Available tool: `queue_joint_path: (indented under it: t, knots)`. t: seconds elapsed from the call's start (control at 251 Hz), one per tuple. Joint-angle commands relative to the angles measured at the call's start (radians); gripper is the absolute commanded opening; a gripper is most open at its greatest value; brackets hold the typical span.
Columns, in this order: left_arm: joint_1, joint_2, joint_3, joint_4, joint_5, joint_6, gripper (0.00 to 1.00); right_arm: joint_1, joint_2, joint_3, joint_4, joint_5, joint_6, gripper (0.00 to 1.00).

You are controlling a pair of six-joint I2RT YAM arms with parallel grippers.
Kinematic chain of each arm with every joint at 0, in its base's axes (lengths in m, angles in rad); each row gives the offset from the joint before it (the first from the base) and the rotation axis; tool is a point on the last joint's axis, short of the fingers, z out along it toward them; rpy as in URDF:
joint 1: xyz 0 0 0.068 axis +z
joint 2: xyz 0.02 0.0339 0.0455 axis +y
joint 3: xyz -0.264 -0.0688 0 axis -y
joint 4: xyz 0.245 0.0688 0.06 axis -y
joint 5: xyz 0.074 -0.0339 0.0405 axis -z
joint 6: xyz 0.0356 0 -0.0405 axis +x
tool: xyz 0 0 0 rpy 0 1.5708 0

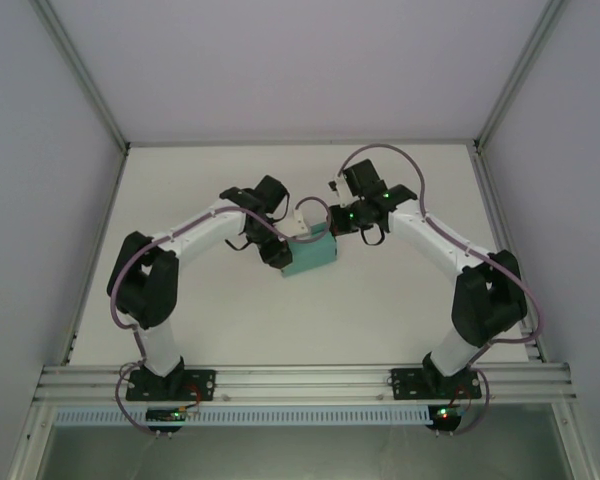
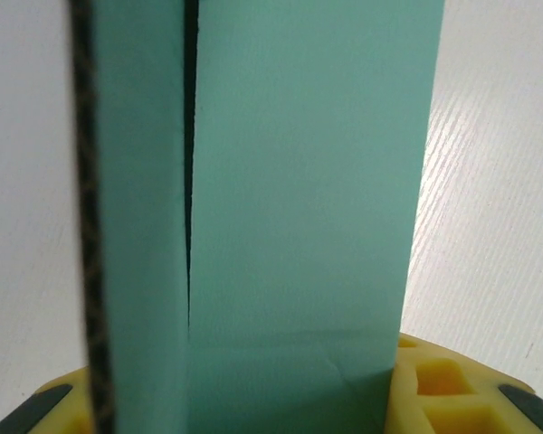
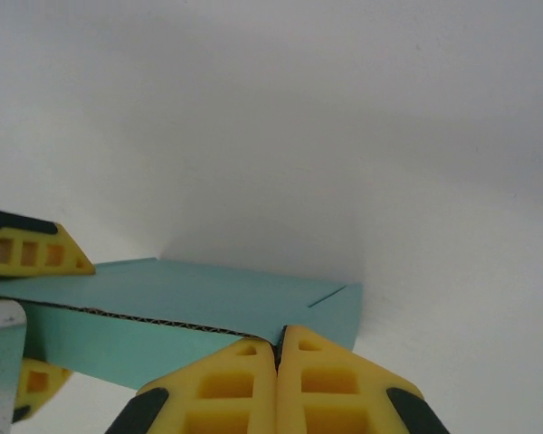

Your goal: Assemble paper box

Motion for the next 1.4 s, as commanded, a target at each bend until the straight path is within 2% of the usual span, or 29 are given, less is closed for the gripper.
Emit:
queue_joint_path:
  t: [0.0,0.088,0.18,0.192,0.239,0.311,0.355,0.431,0.531,0.698,0.766,0.862,0.938,1.018,1.086,1.277,1.397]
  knots:
    - [-0.013,0.009,0.012,0.062,0.0,-0.017,0.06,0.011,-0.008,0.037,-0.05,-0.123,0.147,0.0]
    - [-0.015,0.01,0.011,0.072,-0.001,-0.016,0.06,0.0,-0.004,0.019,-0.05,-0.123,0.179,0.0]
    - [-0.016,0.022,0.018,0.067,-0.005,-0.016,0.06,-0.041,-0.014,-0.019,-0.042,-0.207,0.241,0.0]
    - [-0.017,0.023,0.019,0.066,-0.007,-0.016,0.06,-0.047,-0.016,-0.025,0.011,-0.217,0.256,0.0]
    - [-0.017,0.031,0.025,0.06,-0.019,-0.016,0.05,-0.066,-0.02,-0.035,0.04,-0.239,0.284,0.0]
    - [-0.018,0.035,0.027,0.061,-0.026,-0.012,0.05,-0.067,-0.019,-0.028,0.05,-0.203,0.274,0.0]
    - [-0.018,0.035,0.024,0.063,-0.026,-0.01,0.05,-0.046,-0.014,-0.015,0.021,-0.17,0.226,0.0]
    - [-0.018,0.034,0.022,0.072,-0.013,-0.007,0.05,-0.004,-0.004,-0.008,-0.03,-0.095,0.04,0.0]
    - [-0.016,0.039,0.023,0.086,0.01,-0.005,0.05,0.029,-0.013,-0.114,0.059,-0.031,-0.09,0.0]
    - [-0.008,0.063,0.041,0.092,0.004,-0.003,0.05,0.052,-0.047,-0.302,0.227,0.044,-0.185,0.0]
    - [0.003,0.074,0.053,0.088,0.017,-0.008,0.05,0.05,-0.061,-0.372,0.305,-0.016,-0.203,0.0]
    - [0.011,0.084,0.061,0.096,0.029,-0.012,0.04,0.047,-0.058,-0.458,0.434,-0.032,-0.222,0.0]
    - [0.013,0.095,0.066,0.097,0.031,-0.002,0.05,0.046,-0.048,-0.472,0.464,-0.035,-0.22,0.0]
    - [0.013,0.103,0.079,0.088,0.034,0.02,0.04,0.044,-0.045,-0.442,0.445,-0.035,-0.219,0.14]
    - [0.013,0.109,0.086,0.084,0.036,0.035,0.04,0.046,-0.049,-0.399,0.399,-0.033,-0.218,0.34]
    - [0.013,0.124,0.1,0.073,0.017,0.068,0.03,0.032,-0.091,-0.346,0.341,-0.032,-0.198,0.49]
    - [0.013,0.124,0.102,0.062,0.028,0.1,0.03,0.024,-0.099,-0.337,0.344,-0.036,-0.197,0.5]
